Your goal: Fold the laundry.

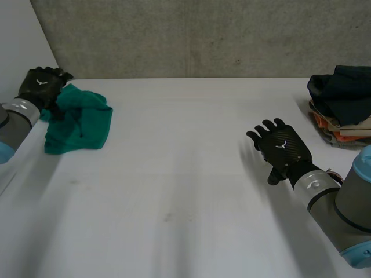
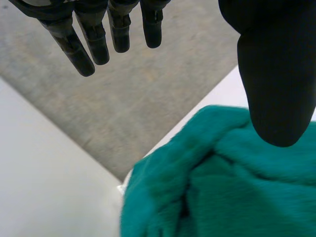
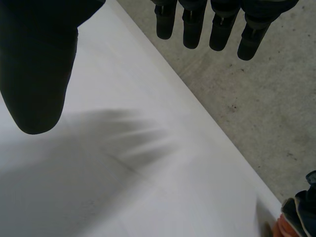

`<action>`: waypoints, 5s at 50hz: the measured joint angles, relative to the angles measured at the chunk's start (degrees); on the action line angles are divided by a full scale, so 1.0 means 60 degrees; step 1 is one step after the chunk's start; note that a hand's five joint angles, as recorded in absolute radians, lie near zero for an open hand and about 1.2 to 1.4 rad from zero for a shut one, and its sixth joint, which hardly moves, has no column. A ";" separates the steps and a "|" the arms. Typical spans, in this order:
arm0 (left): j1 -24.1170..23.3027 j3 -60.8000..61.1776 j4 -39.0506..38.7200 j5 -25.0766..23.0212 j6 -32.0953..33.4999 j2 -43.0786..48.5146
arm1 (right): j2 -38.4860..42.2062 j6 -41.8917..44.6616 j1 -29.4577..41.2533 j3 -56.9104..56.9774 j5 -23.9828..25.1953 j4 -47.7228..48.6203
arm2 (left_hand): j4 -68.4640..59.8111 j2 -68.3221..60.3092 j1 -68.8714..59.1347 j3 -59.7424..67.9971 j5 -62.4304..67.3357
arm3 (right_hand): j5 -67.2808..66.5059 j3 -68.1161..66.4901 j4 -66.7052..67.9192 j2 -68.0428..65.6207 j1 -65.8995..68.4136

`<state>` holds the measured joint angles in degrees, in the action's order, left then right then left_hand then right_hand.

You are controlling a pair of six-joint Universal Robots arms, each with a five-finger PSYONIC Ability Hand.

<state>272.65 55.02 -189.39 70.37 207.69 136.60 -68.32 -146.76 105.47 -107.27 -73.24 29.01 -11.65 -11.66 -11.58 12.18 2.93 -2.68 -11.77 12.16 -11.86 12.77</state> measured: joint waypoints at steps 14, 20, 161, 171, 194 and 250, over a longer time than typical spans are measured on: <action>-0.0142 0.1621 0.1108 -0.1277 0.0898 -0.0412 | -0.0010 -0.0053 -0.0029 0.0045 -0.0013 -0.0380 | -0.1771 -0.1720 -0.1759 0.1637 0.1580 | 0.0001 0.0000 0.0000 -0.0001 0.0000; -0.0106 0.1343 0.0914 -0.1244 0.1258 0.0255 | -0.0002 -0.0057 -0.0009 -0.0004 -0.0031 -0.0374 | -0.1848 -0.1791 -0.1790 0.1714 0.1654 | 0.0002 0.0000 0.0000 -0.0001 0.0000; -0.3882 0.5445 0.1310 0.1963 -0.3532 -0.5645 | 0.0640 -0.2901 -0.1303 0.5677 0.0776 -0.3758 | -0.9468 -0.9467 -0.9050 0.9294 0.8879 | -0.8851 -0.9384 0.9371 -0.9230 0.8556; -0.3880 0.2722 0.0891 0.3459 -0.3259 -0.1980 | 0.3529 -0.1856 -0.0970 0.7944 0.0338 -0.2273 | -0.9458 -0.9453 -0.9048 0.9304 0.8879 | -0.7038 -0.7308 0.7293 -0.7050 0.6807; -0.3300 0.4878 0.0528 0.1132 -0.1119 -0.4116 | 0.0777 -0.2940 0.0792 0.5331 -0.2220 -0.7302 | -0.0070 -0.0101 -0.0009 0.0041 0.0030 | 0.0004 -0.0002 -0.0043 0.0028 -0.0052; -0.3332 0.5861 -0.0165 0.1979 0.1412 -0.3306 | -0.1105 -0.0858 0.0122 0.2381 -0.1874 -0.5277 | -0.9430 -0.9452 -0.9040 0.9275 0.8986 | -0.8965 -0.9367 0.9370 -0.9263 0.8649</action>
<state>252.66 90.19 -190.38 82.24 216.15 116.77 -74.95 -151.91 106.20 -92.98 -84.48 -2.65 -68.23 -68.37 -65.82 67.82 56.85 -56.47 -67.98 68.38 -67.44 64.66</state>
